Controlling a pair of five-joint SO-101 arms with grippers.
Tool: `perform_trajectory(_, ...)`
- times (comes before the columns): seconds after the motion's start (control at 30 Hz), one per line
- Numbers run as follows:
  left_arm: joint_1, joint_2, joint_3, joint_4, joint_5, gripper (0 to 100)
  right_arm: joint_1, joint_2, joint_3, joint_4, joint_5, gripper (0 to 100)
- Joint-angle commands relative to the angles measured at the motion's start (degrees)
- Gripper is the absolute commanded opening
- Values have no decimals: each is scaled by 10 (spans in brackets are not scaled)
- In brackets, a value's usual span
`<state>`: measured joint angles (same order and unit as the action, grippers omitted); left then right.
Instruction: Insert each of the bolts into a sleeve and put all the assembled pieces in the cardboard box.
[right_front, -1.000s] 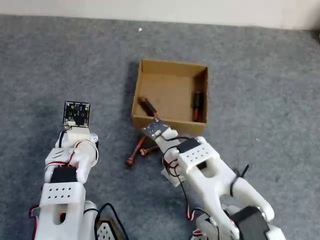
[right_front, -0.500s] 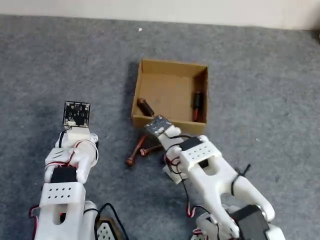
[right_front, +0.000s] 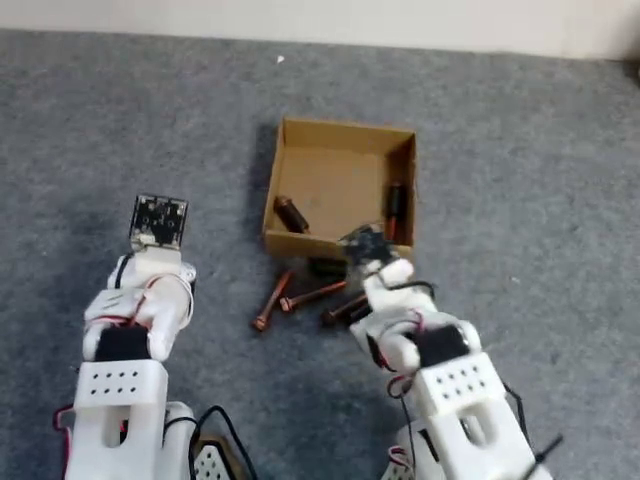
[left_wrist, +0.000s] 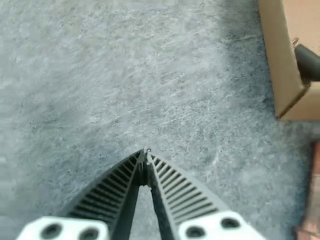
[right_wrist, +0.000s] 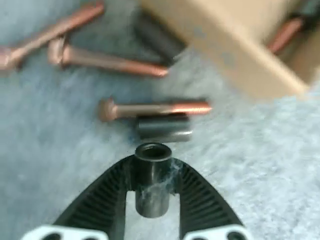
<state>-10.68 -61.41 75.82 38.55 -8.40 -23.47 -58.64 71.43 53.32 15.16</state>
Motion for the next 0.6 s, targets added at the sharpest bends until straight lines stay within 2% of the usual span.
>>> perform_trajectory(0.0,75,4,-145,171,-55,8,63,-84,23,-51,-42,5)
perform_trajectory(0.1,146,5,-200,251,-69,8,93,-124,44,-68,-62,5)
perform_trajectory(0.27,238,21,-208,265,-69,32,105,-164,58,-69,-82,5)
perform_trajectory(0.43,269,158,-223,255,-68,169,105,-176,65,-69,-83,5)
perform_trajectory(0.57,268,284,-260,226,-68,174,105,-177,65,-70,-83,5)
